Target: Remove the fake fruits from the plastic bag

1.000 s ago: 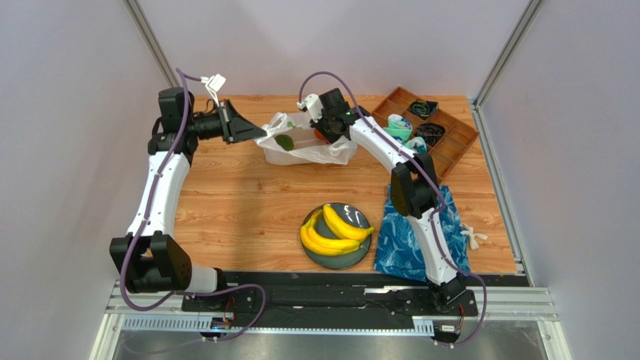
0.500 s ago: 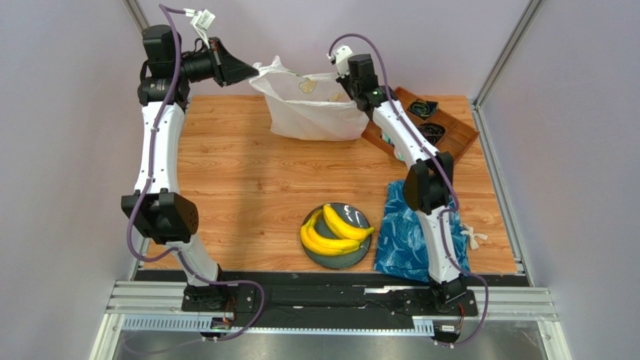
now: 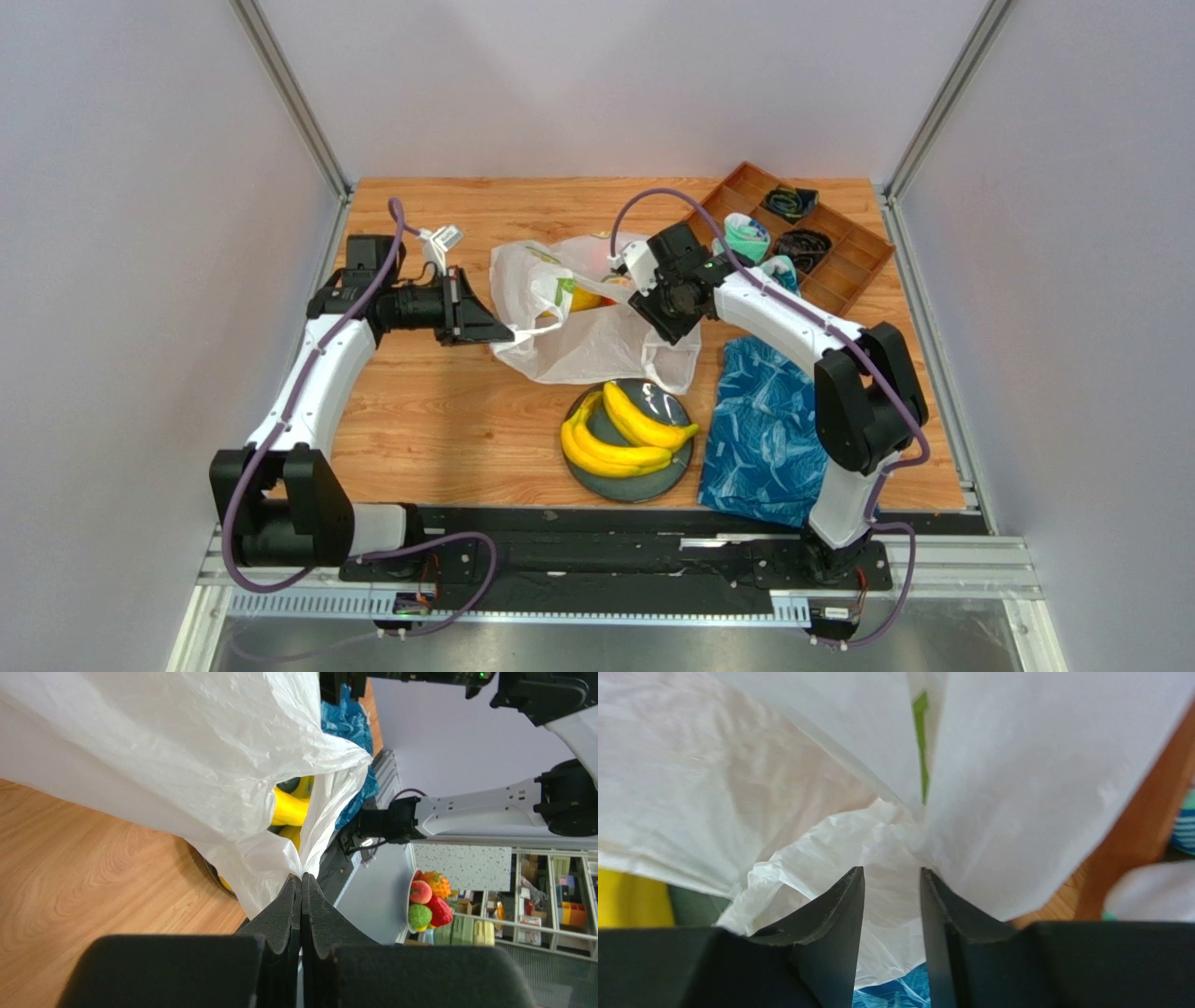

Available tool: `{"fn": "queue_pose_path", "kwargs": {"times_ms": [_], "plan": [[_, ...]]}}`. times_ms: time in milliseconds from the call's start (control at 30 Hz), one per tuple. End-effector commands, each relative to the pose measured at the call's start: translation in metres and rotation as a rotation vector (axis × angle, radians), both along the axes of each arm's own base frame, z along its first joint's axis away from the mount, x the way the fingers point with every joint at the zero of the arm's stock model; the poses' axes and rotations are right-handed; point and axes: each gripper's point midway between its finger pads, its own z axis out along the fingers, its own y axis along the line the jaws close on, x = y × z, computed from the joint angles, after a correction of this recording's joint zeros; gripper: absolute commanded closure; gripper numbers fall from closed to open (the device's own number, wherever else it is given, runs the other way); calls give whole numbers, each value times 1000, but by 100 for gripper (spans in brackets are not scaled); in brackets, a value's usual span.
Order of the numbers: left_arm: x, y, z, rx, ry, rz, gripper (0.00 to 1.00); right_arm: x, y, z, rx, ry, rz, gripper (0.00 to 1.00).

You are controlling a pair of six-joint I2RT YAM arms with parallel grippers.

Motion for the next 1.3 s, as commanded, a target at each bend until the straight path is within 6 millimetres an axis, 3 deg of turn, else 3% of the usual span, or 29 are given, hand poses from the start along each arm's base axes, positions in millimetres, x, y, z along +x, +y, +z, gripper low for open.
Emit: {"fn": "queue_pose_path", "kwargs": {"times_ms": [0,67,133,233,333,433,533,667,700,767,800,900,933,1067,1267], "plan": [[26,2,23,25,-115,35,100,8,51,46,150,-43,101,59],[34,2,34,26,-143,31,100,11,58,53,142,-51,109,59],[41,2,35,24,-131,27,100,18,65,76,164,-98,124,59],[51,3,40,30,-136,41,100,8,78,103,233,-96,207,57],[57,4,36,36,-117,56,100,-19,99,110,328,-28,381,57],[59,3,31,33,-95,65,100,-26,112,99,335,-17,463,63],[59,4,28,39,-82,67,100,-19,124,83,289,-27,554,69],[55,5,27,42,-82,51,100,8,131,68,202,-107,658,71],[53,5,26,38,-82,40,100,15,132,54,172,-102,668,73],[51,5,23,37,-77,25,100,29,138,52,147,-155,702,73],[49,5,22,35,-78,13,100,36,140,38,131,-149,712,74],[45,3,18,18,-70,-9,100,55,150,23,107,-178,742,74],[44,3,18,13,-70,-16,100,59,152,18,101,-178,745,73],[40,1,13,0,-64,-46,100,78,162,8,82,-220,750,49],[40,1,12,3,-73,-55,100,89,176,3,113,-265,777,37]]}}
